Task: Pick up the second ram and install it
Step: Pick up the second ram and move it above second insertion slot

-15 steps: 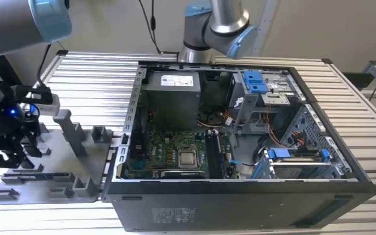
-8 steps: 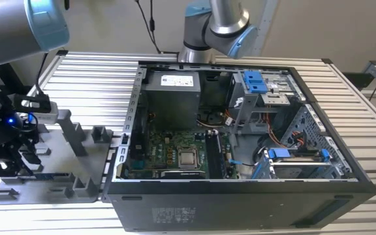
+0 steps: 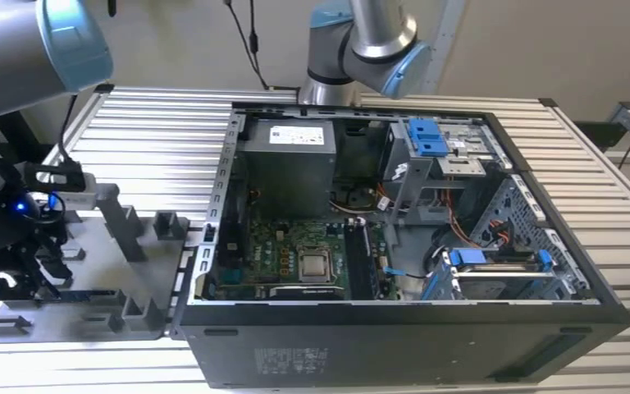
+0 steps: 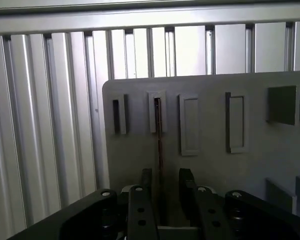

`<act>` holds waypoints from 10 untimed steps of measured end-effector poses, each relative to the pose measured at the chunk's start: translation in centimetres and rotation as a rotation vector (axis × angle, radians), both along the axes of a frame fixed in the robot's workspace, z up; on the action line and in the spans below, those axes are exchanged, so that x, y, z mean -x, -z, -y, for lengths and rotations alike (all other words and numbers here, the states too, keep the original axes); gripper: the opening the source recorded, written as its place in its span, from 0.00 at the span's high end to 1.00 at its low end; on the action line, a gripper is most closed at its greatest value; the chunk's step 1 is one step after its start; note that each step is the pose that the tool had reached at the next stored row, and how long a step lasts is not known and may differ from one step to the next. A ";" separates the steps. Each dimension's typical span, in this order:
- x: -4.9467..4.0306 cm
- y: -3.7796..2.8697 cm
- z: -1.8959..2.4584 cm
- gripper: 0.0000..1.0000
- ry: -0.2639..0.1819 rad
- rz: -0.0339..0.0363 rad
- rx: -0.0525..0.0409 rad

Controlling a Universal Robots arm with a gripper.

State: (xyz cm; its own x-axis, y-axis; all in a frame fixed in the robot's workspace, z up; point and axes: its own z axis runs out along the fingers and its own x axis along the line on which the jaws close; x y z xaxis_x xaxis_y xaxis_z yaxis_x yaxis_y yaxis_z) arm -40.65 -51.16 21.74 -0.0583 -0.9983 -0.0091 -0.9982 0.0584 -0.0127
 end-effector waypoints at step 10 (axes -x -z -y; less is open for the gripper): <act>0.44 1.45 0.00 0.64 -0.022 0.0091 -0.0001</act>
